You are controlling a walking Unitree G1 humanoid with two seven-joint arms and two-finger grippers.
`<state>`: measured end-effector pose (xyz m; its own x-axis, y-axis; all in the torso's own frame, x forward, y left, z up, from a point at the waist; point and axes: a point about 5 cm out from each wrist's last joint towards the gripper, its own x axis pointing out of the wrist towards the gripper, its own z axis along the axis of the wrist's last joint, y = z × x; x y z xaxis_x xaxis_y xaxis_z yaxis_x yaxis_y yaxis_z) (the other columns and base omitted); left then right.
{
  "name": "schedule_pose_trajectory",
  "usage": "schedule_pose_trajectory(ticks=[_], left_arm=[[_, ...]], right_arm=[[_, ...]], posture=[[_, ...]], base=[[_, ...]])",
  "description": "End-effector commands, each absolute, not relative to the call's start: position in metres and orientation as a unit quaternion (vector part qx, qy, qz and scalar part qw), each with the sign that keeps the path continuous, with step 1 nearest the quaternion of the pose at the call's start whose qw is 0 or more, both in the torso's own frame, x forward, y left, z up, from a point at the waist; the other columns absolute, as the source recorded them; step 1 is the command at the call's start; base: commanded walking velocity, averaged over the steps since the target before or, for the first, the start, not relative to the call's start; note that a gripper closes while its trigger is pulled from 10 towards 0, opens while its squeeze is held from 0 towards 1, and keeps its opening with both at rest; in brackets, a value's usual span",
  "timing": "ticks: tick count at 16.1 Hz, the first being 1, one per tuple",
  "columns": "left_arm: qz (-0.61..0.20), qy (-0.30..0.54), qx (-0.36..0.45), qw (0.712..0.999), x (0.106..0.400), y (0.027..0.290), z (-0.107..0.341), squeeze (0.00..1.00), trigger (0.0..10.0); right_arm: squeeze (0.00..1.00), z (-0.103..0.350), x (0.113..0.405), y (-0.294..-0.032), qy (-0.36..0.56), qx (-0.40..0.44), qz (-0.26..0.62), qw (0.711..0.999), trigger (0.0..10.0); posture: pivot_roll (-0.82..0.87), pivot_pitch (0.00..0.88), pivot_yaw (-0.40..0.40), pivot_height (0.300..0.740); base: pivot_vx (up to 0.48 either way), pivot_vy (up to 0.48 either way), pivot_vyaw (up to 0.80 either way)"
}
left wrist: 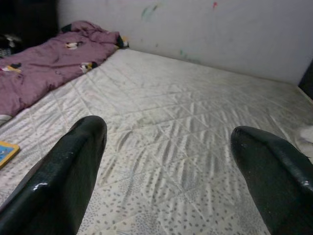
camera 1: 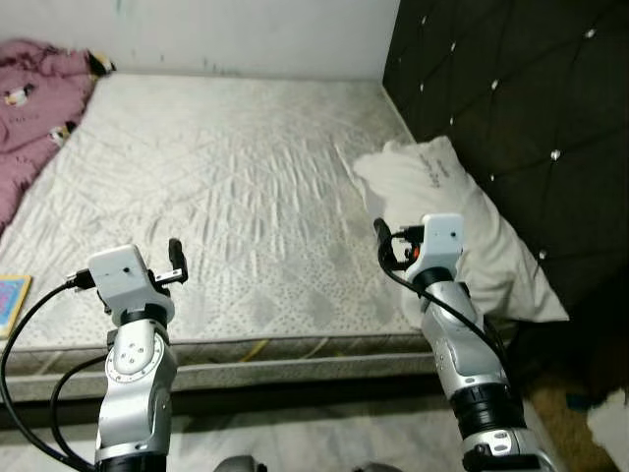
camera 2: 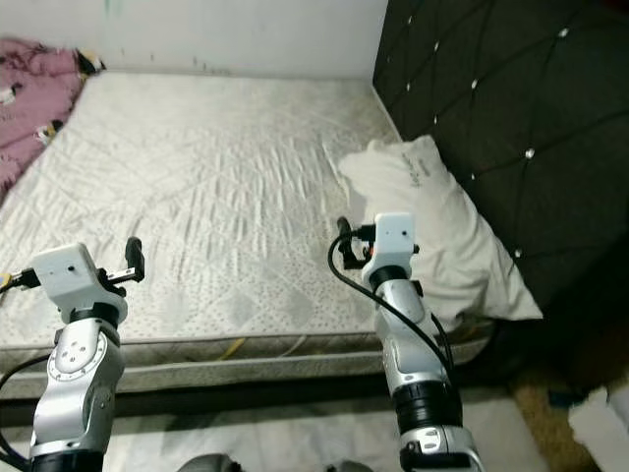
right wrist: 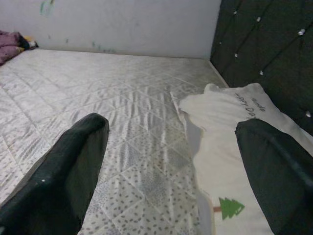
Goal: Clean up the room
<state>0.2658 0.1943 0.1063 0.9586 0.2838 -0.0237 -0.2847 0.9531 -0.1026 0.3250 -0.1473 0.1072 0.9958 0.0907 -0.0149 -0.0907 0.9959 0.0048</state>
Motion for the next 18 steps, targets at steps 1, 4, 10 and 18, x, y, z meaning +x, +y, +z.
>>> schedule_pose_trajectory(ticks=[1,4,10,18], left_arm=[[0.13,0.005,-0.057,0.99,0.2677,0.1864,0.108,0.0,10.0],[0.129,-0.002,-0.048,0.99,0.2681,0.187,0.1093,0.0,10.0],[0.109,-0.016,-0.06,0.992,0.2668,0.1835,0.1121,0.0,10.0],[0.106,-0.017,-0.061,0.992,0.2673,0.1834,0.1126,0.0,10.0]], right_arm=[[0.0,0.1072,0.3247,-0.1569,0.012,-0.002,0.034,0.999,10.0],[0.0,0.1063,0.3247,-0.156,0.014,-0.002,0.038,0.999,10.0],[0.0,0.1056,0.3251,-0.1544,0.016,-0.005,0.046,0.999,10.0],[0.0,0.1058,0.3266,-0.1534,0.018,-0.005,0.048,0.999,10.0]], posture=[[0.02,0.0,-0.029,0.74],[0.01,0.0,-0.028,0.74],[0.01,0.0,-0.032,0.74],[0.01,0.0,-0.031,0.74]], base=[[0.0,0.48,0.0],[0.0,0.16,0.0],[0.091,0.0,0.0],[0.341,0.0,0.0]])
